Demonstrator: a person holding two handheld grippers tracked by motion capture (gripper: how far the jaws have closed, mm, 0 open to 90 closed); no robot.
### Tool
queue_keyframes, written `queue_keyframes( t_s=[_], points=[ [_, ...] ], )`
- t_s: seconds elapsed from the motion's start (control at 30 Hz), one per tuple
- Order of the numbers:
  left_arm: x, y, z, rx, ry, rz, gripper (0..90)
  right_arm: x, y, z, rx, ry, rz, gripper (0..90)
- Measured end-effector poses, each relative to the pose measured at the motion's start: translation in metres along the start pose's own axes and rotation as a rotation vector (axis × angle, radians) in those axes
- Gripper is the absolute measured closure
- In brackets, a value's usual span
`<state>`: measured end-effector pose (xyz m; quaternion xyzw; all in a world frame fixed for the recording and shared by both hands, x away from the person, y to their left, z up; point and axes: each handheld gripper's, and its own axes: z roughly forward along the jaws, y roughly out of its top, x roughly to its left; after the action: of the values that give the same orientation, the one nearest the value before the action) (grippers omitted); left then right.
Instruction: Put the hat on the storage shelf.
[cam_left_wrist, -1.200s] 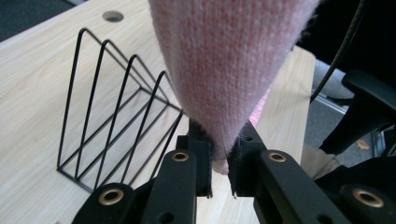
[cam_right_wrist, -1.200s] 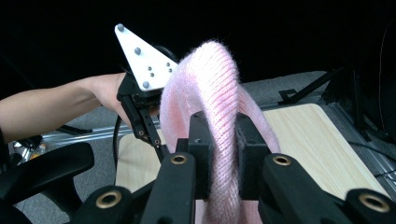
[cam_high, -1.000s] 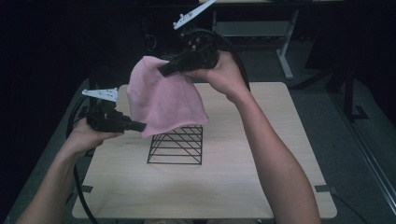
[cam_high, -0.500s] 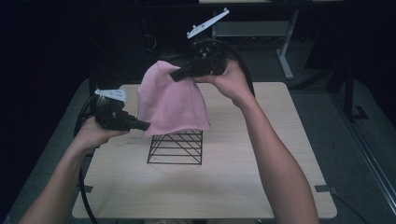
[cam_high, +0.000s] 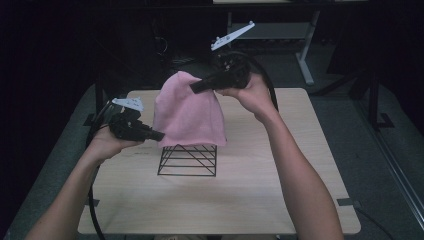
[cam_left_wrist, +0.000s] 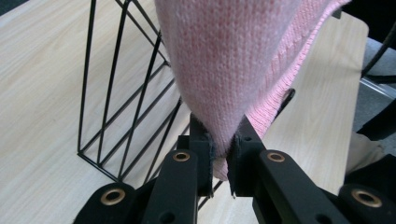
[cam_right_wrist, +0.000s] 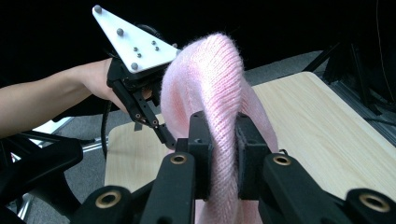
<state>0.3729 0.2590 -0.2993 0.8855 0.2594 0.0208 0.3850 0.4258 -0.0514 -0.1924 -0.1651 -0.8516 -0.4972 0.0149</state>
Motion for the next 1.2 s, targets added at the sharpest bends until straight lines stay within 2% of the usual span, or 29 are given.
queue_keyframes(
  t_s=[0.1, 0.3, 0.57, 0.83, 1.2],
  points=[
    [0.0, 0.0, 0.003, 0.007, 0.008, -0.001, 82.2, 0.001, -0.002, 0.0, -0.001, 0.007, -0.001, 79.3],
    [-0.002, -0.003, 0.003, 0.04, 0.028, 0.021, 82.2, 0.006, -0.003, 0.007, 0.004, 0.025, -0.024, 79.2],
    [0.0, -0.017, -0.001, 0.03, 0.038, -0.004, 82.3, 0.011, -0.006, 0.018, 0.003, 0.057, -0.035, 79.1],
    [0.001, -0.027, 0.0, 0.041, 0.041, -0.013, 82.3, 0.013, -0.013, 0.027, 0.004, 0.074, -0.03, 79.0],
    [0.002, -0.036, 0.002, 0.058, 0.07, -0.013, 82.3, 0.013, -0.027, 0.035, 0.002, 0.1, -0.018, 78.1]
  ],
)
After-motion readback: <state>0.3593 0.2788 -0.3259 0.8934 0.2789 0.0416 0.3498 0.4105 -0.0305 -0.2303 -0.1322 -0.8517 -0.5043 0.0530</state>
